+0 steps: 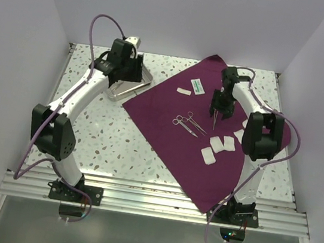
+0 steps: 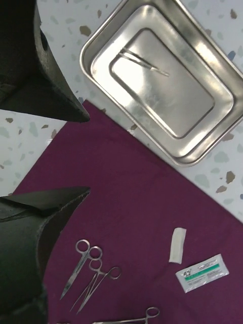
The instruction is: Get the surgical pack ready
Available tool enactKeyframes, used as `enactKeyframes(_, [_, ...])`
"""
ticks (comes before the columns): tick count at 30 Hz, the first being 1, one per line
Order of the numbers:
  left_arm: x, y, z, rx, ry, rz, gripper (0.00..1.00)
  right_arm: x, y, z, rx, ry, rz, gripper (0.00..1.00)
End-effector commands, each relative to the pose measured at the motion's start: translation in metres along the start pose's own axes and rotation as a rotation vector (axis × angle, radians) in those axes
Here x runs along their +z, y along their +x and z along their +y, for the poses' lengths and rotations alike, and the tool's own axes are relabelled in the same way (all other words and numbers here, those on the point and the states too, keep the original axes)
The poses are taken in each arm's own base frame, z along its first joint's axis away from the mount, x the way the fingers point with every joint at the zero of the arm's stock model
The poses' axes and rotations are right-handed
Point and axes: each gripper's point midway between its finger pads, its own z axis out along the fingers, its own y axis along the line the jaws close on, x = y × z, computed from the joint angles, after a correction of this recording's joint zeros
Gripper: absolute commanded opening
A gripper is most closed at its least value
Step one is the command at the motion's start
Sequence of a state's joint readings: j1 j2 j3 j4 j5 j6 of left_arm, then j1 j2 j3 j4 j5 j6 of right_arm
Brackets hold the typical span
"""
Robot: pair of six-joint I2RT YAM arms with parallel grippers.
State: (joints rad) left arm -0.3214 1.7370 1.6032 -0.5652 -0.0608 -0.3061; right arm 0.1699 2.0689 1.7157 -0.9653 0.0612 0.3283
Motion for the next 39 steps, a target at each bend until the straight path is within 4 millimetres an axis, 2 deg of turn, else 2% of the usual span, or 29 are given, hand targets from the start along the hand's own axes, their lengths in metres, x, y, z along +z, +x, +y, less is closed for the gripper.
enactKeyframes(1, [-0.005,0.034,-0.022,-0.078,0.123,0.069,0.57,0.001,-0.019,0.006,-0.05,-0.017,-0.057,0.54])
enactKeyframes(5, [-0.013,0.041,-0.021,-0.082,0.129,0.073,0.56,0.01,-0.013,0.005,-0.057,-0.016,-0.024,0.49])
enactKeyframes(13, [-0.005,0.04,-0.033,-0.105,0.175,0.097,0.54,0.029,-0.001,0.006,-0.059,-0.024,0.014,0.37])
enactKeyframes(23, [0.0,0.039,-0.037,-0.098,0.185,0.105,0.54,0.053,0.01,0.0,-0.064,0.021,0.064,0.34])
enactKeyframes(27, [0.002,0.043,-0.038,-0.103,0.19,0.12,0.54,0.061,0.015,-0.005,-0.068,0.039,0.085,0.29])
enactKeyframes(29, [0.001,0.044,-0.04,-0.114,0.2,0.127,0.54,0.058,0.014,-0.006,-0.068,0.041,0.081,0.24])
enactKeyframes(31, [0.003,0.047,-0.044,-0.132,0.216,0.143,0.54,0.053,0.011,-0.006,-0.064,0.046,0.068,0.16])
enactKeyframes(33, [0.004,0.052,-0.05,-0.154,0.248,0.171,0.54,0.043,0.007,-0.005,-0.055,0.041,0.047,0.09])
enactKeyframes(34, [0.005,0.056,-0.052,-0.176,0.254,0.188,0.54,0.039,0.005,-0.004,-0.053,0.035,0.039,0.02])
enactKeyframes(39, [0.006,0.063,-0.065,-0.259,0.309,0.229,0.56,0.019,0.004,0.003,-0.051,-0.011,0.033,0.0])
